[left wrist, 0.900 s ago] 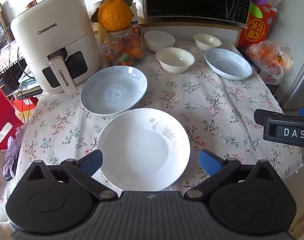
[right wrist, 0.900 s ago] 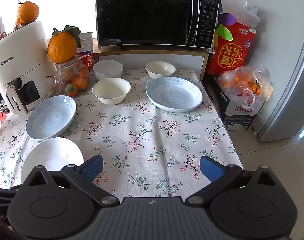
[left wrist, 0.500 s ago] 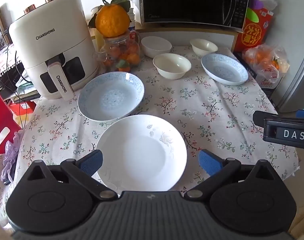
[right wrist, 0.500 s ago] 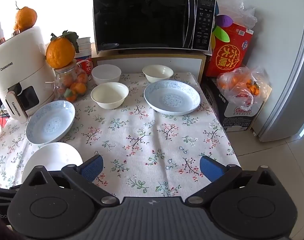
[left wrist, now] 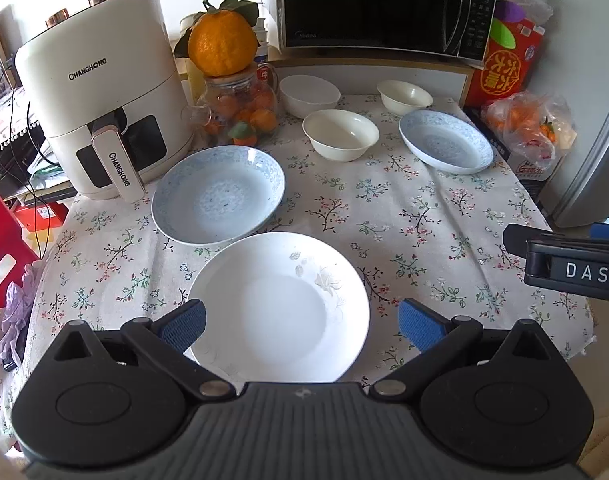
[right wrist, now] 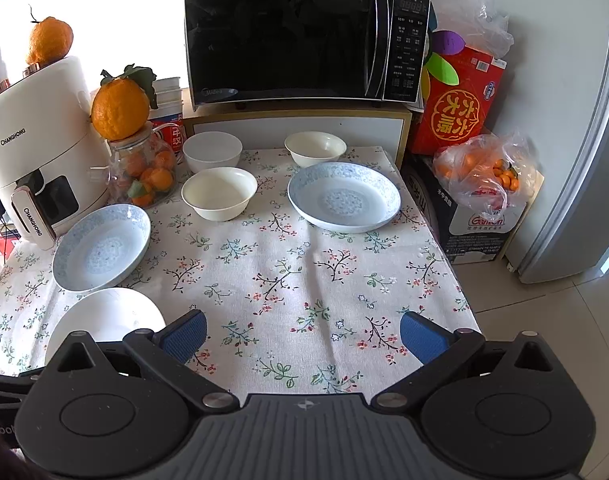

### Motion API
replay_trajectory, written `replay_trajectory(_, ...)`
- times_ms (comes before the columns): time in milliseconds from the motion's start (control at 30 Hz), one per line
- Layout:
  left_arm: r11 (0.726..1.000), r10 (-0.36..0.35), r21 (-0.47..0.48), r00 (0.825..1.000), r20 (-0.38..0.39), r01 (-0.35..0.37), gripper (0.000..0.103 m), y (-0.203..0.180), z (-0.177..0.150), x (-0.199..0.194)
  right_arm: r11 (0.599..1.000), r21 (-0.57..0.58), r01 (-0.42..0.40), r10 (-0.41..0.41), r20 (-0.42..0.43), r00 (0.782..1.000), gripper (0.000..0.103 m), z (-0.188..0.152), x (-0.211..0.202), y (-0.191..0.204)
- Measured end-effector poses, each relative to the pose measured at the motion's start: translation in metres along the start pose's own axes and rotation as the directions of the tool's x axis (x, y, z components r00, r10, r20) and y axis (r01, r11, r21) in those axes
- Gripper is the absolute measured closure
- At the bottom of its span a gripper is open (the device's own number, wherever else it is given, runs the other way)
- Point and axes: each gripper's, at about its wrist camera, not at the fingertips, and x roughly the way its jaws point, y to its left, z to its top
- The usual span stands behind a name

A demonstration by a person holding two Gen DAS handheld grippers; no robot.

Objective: Organize plates and bowls

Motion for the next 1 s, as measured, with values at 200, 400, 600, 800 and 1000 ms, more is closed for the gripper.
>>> replay_trajectory(200,1.0,-0.005,-0.011,1.0,-0.005,0.005,0.0,0.001,0.0008,0.0023,1.0,0.003,0.0,0.0,-0.002,1.0,0.003,0.0004,0.0003,-0.0001)
replay_trajectory(400,1.0,-0.003,-0.009,1.0,0.0,0.003,0.0,0.002,0.0008,0.0009,1.0,0.003,0.0,0.0,-0.004,1.0,0.003,0.0001,0.0006,0.0002)
replay_trajectory(600,1.0,-0.005,-0.005,1.0,-0.001,0.005,0.0,0.002,0.001,0.0017,1.0,0.003,-0.001,0.001,-0.009,1.0,0.003,0.0005,0.0012,0.0009)
replay_trajectory(800,1.0,-0.006,-0.007,1.0,0.001,0.006,0.0,0.0029,0.0016,0.002,1.0,0.003,-0.003,0.003,-0.01,1.0,0.003,0.0003,0.0012,0.0011)
replay_trajectory(1000,1.0,-0.006,-0.006,1.0,-0.002,0.006,0.0,0.0038,0.0014,0.0026,1.0,0.004,-0.002,0.002,-0.01,1.0,0.003,0.0,0.0012,0.0008)
